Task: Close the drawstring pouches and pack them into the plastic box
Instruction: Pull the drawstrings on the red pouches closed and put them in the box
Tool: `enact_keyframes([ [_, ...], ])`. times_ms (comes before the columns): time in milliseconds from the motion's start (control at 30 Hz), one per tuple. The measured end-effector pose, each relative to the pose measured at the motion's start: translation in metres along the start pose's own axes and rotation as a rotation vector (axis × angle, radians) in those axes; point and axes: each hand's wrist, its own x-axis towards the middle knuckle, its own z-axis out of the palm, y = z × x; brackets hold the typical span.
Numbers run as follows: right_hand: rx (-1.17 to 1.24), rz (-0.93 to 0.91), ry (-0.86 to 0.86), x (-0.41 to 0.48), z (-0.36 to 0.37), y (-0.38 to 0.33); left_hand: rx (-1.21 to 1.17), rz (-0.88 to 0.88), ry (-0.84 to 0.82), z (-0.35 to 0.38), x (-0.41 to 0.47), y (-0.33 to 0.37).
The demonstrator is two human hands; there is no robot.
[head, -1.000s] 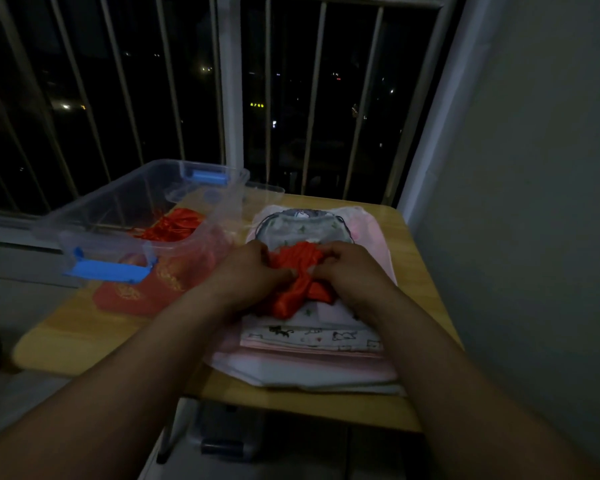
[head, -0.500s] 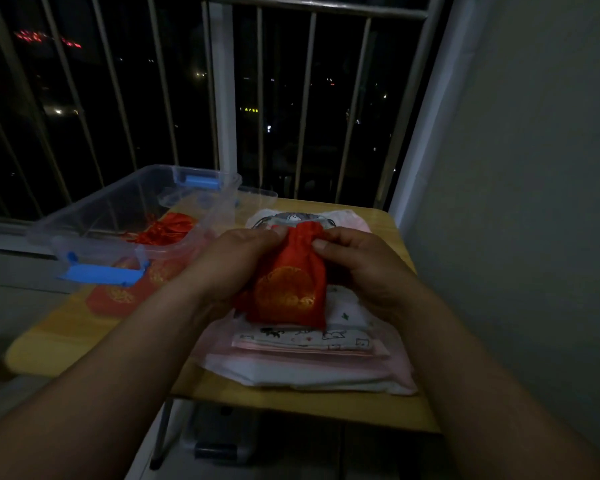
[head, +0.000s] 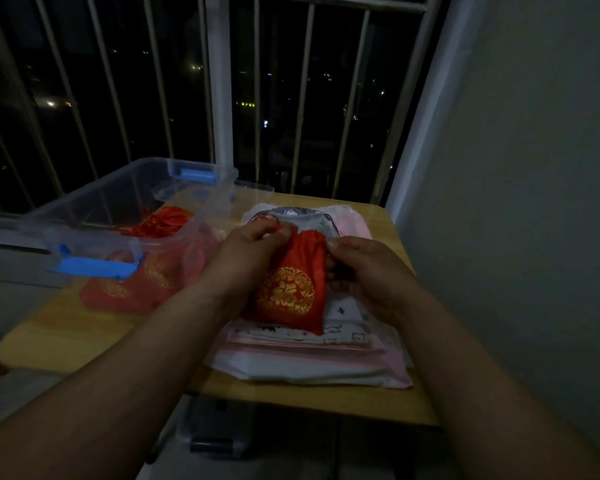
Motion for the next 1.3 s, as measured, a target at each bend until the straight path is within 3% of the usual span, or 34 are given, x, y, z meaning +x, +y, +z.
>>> enact_keyframes([
  [333,0.133,0.008,0.113,0.003,-0.008,0.002,-0.224,-0.072,0.115,-0.006,0.011,-0.003],
  [600,0.264,0.075,0.139,0.000,-0.017,0.004,-0.190,-0.066,0.168,-0.005,0.012,-0.005],
  [1033,0.704,0.141,0.242,0.005,-0.018,0.001,-0.406,-0.105,0.216,-0.006,0.022,-0.011],
  [1300,1.000,0.070,0.274,0.007,-0.015,-0.001,-0.608,-0.184,0.137,-0.004,0.021,-0.010],
])
